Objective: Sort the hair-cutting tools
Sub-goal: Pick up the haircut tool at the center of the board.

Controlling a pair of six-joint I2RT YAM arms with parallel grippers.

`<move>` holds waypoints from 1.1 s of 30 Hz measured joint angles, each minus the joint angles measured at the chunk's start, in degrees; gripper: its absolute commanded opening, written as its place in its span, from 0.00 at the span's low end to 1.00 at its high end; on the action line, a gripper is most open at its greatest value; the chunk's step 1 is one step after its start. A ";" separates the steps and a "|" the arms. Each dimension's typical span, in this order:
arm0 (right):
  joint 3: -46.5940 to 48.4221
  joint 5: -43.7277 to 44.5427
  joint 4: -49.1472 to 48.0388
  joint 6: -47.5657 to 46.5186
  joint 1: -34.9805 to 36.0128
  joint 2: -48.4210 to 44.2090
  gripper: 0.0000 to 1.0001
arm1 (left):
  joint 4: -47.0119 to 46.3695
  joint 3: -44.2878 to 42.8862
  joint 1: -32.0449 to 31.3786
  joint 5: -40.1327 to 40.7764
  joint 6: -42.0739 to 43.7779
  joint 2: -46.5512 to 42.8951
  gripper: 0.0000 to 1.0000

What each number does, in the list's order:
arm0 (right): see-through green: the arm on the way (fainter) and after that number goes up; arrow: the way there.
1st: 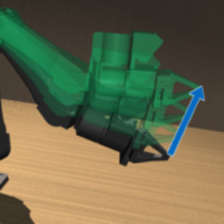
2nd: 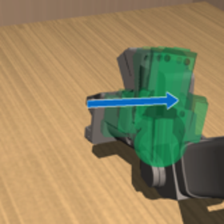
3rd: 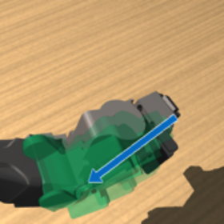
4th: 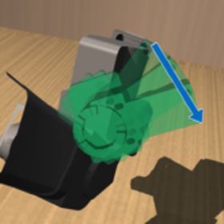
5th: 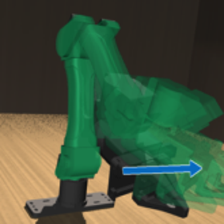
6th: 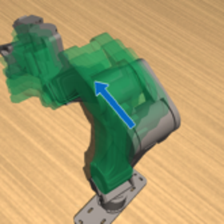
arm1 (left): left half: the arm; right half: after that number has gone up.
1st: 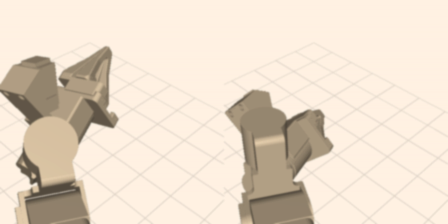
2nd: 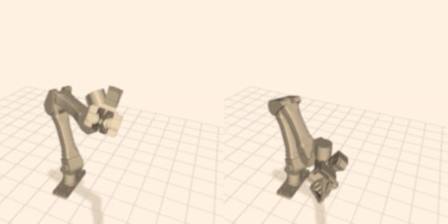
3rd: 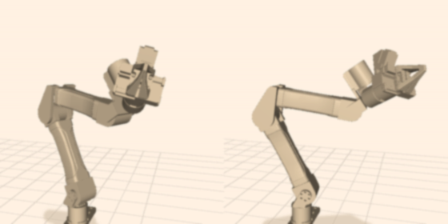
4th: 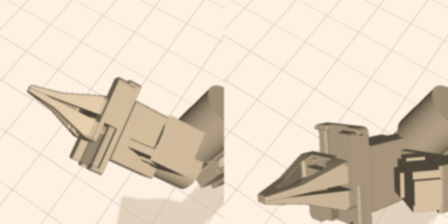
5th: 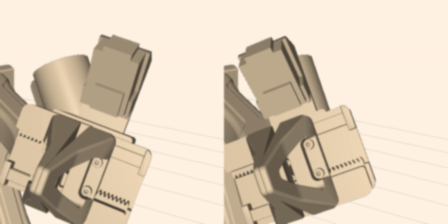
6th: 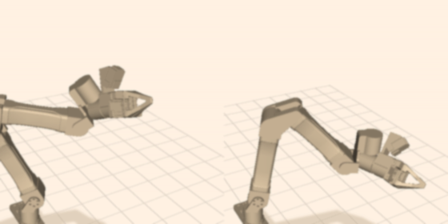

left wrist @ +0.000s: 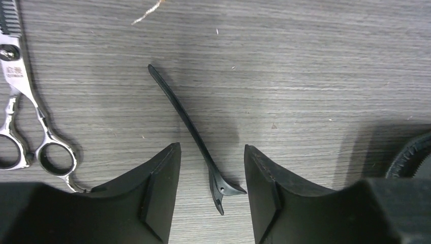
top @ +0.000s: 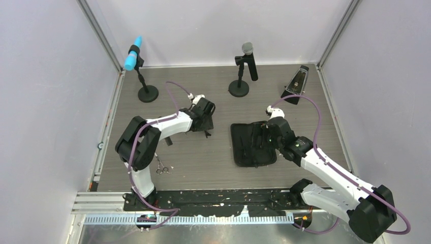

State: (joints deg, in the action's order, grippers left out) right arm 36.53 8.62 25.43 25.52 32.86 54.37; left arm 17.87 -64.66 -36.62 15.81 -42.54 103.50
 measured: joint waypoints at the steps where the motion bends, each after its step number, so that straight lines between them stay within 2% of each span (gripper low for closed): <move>1: 0.00 0.09 0.00 -0.04 0.00 0.02 0.88 | 0.11 0.00 0.00 -0.35 0.02 0.28 0.46; 3: 0.00 0.11 0.00 -0.11 0.00 0.04 0.88 | 0.31 0.00 0.00 -1.03 0.20 0.70 0.40; 9: 0.00 0.02 -0.02 -0.17 0.00 0.04 0.88 | -0.66 1.03 0.00 -3.61 1.42 0.83 0.02; 10: 0.00 -0.13 -0.07 -0.22 0.00 0.04 0.88 | -1.42 1.77 0.00 -3.96 1.64 0.44 0.00; 18: -1.99 -3.72 -2.51 -0.59 0.00 -2.08 0.88 | -7.15 11.45 0.04 -10.67 1.01 -9.38 0.00; 28: -4.07 -14.73 -10.95 2.10 0.02 -5.22 0.87 | -22.38 22.86 -0.48 -22.84 1.22 -27.30 0.00; 33: -3.96 -20.09 -14.36 4.24 0.20 -5.20 0.85 | -26.97 25.86 -3.54 -26.99 7.15 -33.48 0.00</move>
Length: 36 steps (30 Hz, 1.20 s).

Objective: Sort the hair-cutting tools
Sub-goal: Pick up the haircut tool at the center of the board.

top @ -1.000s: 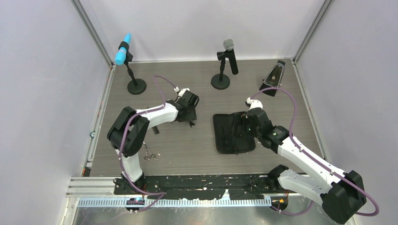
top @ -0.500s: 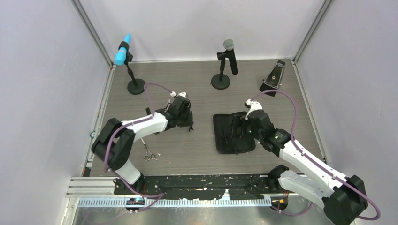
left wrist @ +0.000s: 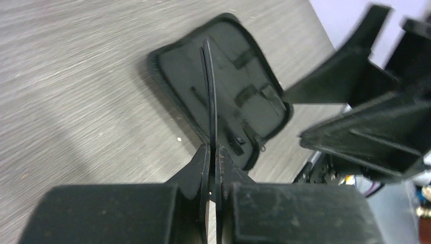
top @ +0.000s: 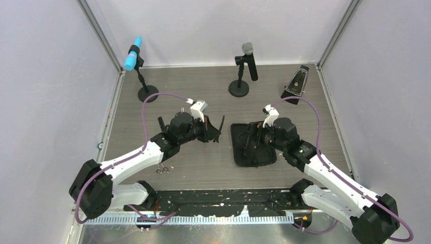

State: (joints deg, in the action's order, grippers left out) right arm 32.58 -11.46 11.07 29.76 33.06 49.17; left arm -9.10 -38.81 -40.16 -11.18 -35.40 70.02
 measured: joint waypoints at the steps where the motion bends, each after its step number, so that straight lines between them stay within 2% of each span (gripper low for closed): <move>1: 0.26 -1.20 -0.46 0.44 0.00 0.00 0.85 | -0.31 0.00 -1.22 -0.61 2.43 -0.94 0.00; 13: 11.45 -10.29 3.39 -0.15 0.20 0.35 0.84 | 5.11 0.07 -11.39 1.40 32.02 -9.86 0.00; 17: 12.31 -12.72 4.81 -0.11 0.22 1.25 0.77 | 6.78 0.26 -13.55 2.67 38.34 -10.84 0.00; 24: 13.18 -16.15 7.58 -0.48 0.37 5.77 0.66 | 9.11 0.26 -16.20 3.32 44.89 -11.17 0.00; 32: 13.18 -17.44 7.63 -0.22 0.59 6.62 0.44 | 10.25 0.26 -17.22 2.54 47.30 -11.67 0.00; 36: 13.18 -18.16 6.73 0.33 0.59 7.06 0.40 | 10.75 0.26 -17.20 2.05 47.91 -12.02 0.00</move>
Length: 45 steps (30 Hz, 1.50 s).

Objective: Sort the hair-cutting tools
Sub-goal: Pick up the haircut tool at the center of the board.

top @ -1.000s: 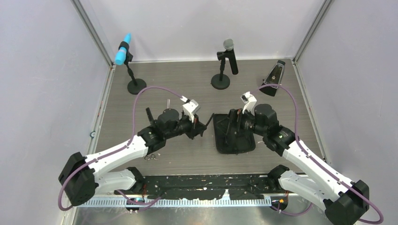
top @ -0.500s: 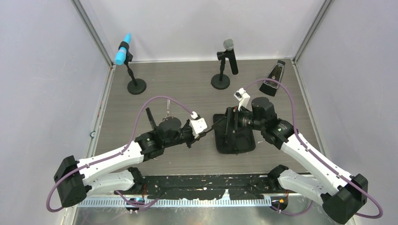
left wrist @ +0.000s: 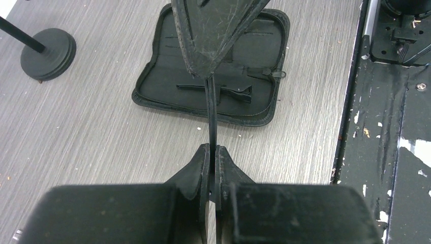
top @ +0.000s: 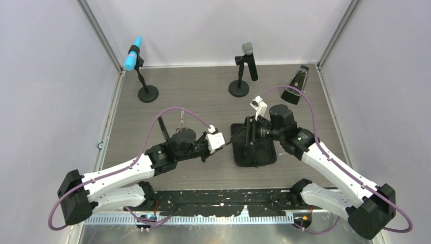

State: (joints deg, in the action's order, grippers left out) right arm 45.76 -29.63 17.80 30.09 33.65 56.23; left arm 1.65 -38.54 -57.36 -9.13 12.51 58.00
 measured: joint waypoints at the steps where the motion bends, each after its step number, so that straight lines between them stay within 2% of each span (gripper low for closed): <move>1: 0.00 -0.15 -0.24 0.04 0.00 0.17 0.38 | 0.02 0.00 0.00 -0.13 0.04 -0.11 0.00; 7: -0.11 -1.36 -1.53 0.70 0.00 1.49 0.32 | 0.44 0.00 0.00 -0.90 0.24 -0.61 0.00; 9: -0.26 -1.90 -2.19 1.09 0.00 1.57 0.19 | 0.44 0.00 0.00 -0.98 0.37 -0.70 0.00; 10: -0.39 -2.10 -2.47 1.27 0.00 1.57 0.10 | 0.44 0.00 0.00 -0.96 0.42 -0.70 0.02; 11: -0.46 -2.29 -2.73 1.51 0.00 1.57 0.07 | 0.42 0.00 0.00 -0.96 0.44 -0.70 0.06; 13: -0.55 -2.60 -3.08 1.99 0.00 1.57 0.05 | 0.44 0.00 0.00 -0.72 0.42 -0.70 0.17; 14: -0.55 -2.64 -3.34 2.12 0.00 1.57 0.05 | 0.37 0.00 -0.02 -0.26 0.28 -0.70 0.27; 16: -0.55 -2.43 -3.61 2.16 0.00 1.57 0.05 | -0.07 0.00 -0.02 1.46 -0.46 -0.70 0.51; 17: -0.55 -2.16 -3.67 2.16 0.00 1.53 0.05 | -0.44 0.00 -0.02 2.91 -1.07 -0.72 0.67; 19: -0.55 -1.16 -3.69 2.10 0.00 1.36 0.05 | -1.20 0.00 -0.07 6.01 -3.13 -1.05 0.79; 21: -0.79 0.70 -4.13 1.88 0.00 0.59 0.05 | -1.84 0.00 -0.07 9.01 -6.86 -1.88 0.85; 24: -2.19 3.69 -6.45 1.33 0.00 -1.79 0.05 | -1.90 -0.24 -0.07 14.88 -15.89 -4.15 0.85; 31: -10.08 11.67 -17.68 0.13 1.66 -7.67 0.05 | 5.07 -5.79 -0.02 28.06 -46.69 -6.93 0.78; 37: -13.35 19.71 -25.42 -1.33 7.54 -8.37 0.05 | 6.82 -6.36 -0.02 30.18 -65.24 -6.91 0.76; 45: -13.81 30.53 -32.59 -4.11 16.52 -8.11 0.05 | 9.49 -7.08 -0.02 27.96 -78.95 -2.19 0.73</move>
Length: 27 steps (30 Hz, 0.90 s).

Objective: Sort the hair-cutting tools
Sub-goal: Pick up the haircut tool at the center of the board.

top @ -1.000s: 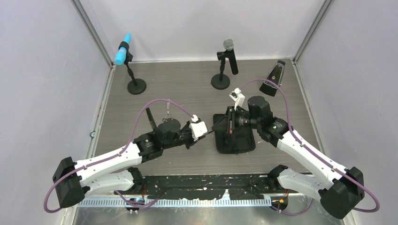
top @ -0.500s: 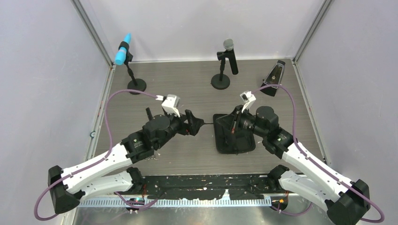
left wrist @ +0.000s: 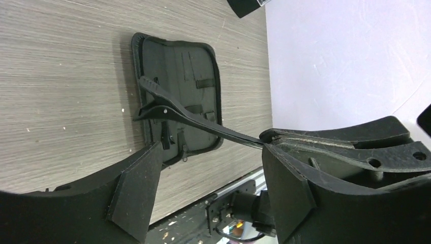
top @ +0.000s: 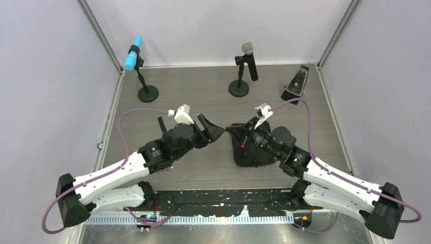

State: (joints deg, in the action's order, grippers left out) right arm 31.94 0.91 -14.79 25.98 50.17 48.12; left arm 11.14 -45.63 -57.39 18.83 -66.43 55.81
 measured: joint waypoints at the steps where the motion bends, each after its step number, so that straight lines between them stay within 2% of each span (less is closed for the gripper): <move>1: -0.13 0.81 -0.72 -0.15 0.39 0.20 0.05 | 0.15 0.00 0.00 -0.02 -0.92 0.07 0.72; 15: -2.01 7.91 -6.27 -3.13 5.90 4.24 0.05 | -1.09 4.26 0.00 2.12 -10.47 -1.66 0.63; 24: -2.34 8.92 -9.40 -3.26 8.83 5.66 0.05 | -8.98 13.35 0.17 5.38 -20.72 -4.90 0.61; 27: -2.62 9.31 -10.14 -3.17 8.98 5.66 0.05 | -10.88 14.27 0.17 5.77 -23.06 -4.94 0.56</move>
State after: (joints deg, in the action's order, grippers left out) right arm 29.32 10.22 -24.93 22.81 59.16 53.78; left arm 0.25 -31.35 -57.21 24.60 -89.49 50.87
